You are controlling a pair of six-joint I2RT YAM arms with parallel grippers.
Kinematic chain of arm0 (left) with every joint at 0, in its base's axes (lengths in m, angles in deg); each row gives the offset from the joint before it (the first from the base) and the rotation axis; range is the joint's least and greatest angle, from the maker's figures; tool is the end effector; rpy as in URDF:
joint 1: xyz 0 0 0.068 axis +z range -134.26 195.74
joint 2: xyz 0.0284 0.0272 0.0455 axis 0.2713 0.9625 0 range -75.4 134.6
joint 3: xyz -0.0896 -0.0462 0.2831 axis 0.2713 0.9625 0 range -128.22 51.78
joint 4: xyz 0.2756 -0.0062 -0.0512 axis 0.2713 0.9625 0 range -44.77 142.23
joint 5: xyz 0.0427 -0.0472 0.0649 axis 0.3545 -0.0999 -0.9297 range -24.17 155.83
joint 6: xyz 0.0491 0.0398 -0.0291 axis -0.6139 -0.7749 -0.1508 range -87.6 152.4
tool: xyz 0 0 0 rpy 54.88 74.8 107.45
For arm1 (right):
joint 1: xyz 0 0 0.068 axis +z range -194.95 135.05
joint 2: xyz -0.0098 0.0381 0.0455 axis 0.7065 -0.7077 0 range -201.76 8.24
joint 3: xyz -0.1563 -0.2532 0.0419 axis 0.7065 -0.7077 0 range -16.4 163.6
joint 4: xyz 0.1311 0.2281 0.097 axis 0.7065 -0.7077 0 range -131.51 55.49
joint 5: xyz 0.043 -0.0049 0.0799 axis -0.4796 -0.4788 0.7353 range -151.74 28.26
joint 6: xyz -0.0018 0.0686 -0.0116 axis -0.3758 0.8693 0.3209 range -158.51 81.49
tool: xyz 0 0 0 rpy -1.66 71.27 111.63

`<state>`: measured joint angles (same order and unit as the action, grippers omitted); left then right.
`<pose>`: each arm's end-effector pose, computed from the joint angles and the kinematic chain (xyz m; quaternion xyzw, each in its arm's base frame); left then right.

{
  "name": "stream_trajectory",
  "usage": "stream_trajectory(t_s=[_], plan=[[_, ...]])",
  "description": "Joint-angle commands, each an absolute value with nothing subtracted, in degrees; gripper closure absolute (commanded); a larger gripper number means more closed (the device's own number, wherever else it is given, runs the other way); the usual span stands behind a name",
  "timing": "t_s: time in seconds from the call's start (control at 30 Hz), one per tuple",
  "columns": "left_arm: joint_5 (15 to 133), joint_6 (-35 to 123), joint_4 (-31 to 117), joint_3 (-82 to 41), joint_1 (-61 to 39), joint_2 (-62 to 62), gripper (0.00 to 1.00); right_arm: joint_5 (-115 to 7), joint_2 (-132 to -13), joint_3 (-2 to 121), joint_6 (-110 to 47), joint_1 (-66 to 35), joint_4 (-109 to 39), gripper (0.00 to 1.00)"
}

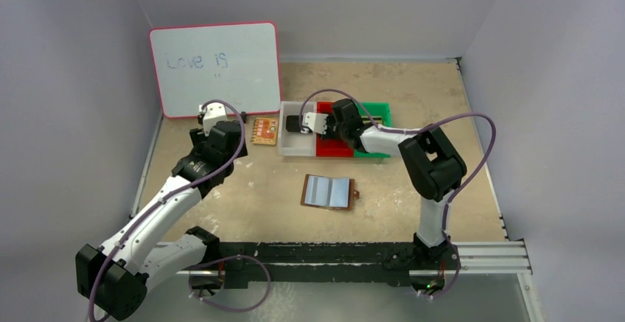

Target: Take the credit cards out of the card holder

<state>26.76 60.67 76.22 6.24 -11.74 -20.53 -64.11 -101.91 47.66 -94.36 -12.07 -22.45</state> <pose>0.2054 -0.0666 0.2927 -0.1464 0.8542 0.0832 0.4919 0.3842 0.2456 0.1656 -0.6104 0.6380 -0.1113 0.4561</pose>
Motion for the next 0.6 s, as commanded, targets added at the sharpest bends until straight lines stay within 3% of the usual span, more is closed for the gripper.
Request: stream_trajectory(t_s=[0.0,0.2,0.33,0.4,0.57], plan=[[27.3,59.7,75.4,3.6,-11.5,-20.0,0.25,-63.5,-97.8,48.2,-92.0,-12.2,-21.0,0.58],[27.5,59.7,75.7,3.3,-11.5,-19.3,0.25,-64.9,-92.0,45.8,-86.1,-12.2,-14.1,0.58],[27.5,59.8,75.7,3.2,-11.6,-19.0,0.25,-67.3,-87.6,45.8,-69.4,-12.2,-11.6,0.71],[27.4,59.8,75.8,3.2,-11.5,-18.9,0.25,-68.5,-86.1,46.1,-56.8,-12.2,-12.2,0.72],[26.5,60.4,76.2,2.9,-11.5,-18.5,0.26,-74.7,-90.9,57.8,-25.9,-12.2,-35.5,0.73]])
